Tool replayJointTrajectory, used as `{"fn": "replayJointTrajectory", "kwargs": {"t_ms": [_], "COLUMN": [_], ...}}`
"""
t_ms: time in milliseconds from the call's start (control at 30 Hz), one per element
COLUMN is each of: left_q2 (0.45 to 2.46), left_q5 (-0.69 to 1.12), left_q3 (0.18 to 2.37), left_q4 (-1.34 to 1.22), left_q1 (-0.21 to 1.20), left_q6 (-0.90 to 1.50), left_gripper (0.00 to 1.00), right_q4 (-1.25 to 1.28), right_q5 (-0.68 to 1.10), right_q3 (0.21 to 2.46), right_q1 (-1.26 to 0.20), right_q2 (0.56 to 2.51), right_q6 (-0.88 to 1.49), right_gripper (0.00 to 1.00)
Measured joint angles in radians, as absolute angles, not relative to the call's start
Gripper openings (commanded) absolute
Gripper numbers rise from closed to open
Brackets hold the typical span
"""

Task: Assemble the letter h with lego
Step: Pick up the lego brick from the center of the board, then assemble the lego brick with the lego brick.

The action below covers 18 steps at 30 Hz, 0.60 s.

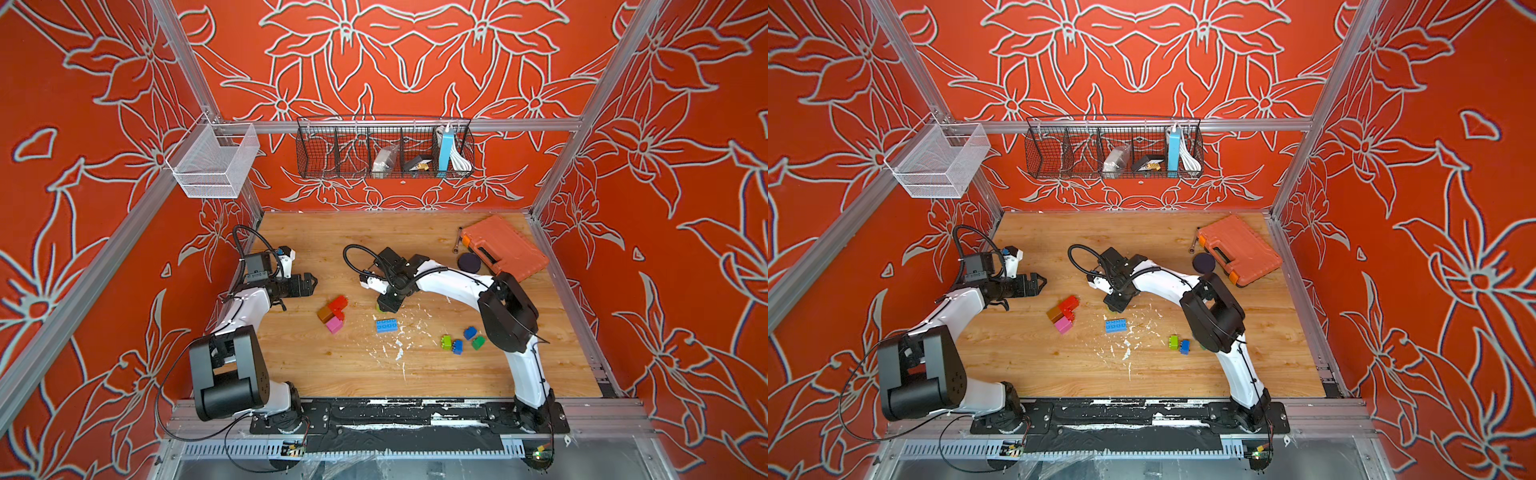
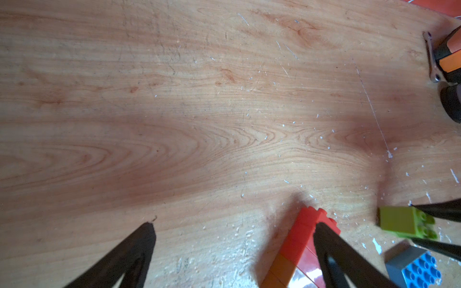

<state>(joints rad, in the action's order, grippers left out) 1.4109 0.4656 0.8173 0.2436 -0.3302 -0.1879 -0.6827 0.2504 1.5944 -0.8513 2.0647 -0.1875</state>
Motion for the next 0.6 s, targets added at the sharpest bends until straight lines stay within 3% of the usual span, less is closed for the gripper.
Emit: {"fn": "replayJointTrajectory", "kwargs": {"t_ms": [267,600], "left_q2": [1.392,1.383], "left_q5": [0.467,0.469], "left_q3": [0.807,0.802], "left_q4": [0.244,0.245], "left_q1": [-0.330,-0.330], "left_q6": [-0.190,-0.194], "left_gripper": [0.99,0.99], "right_q4": [-0.692,-0.760], "right_q5": [0.339,0.377], "right_q3": [1.526,1.526], "right_q1": [-0.864,-0.905], "right_q2": [1.928,1.938], "right_q6": [-0.326,-0.493], "right_gripper": [0.23,0.24]}}
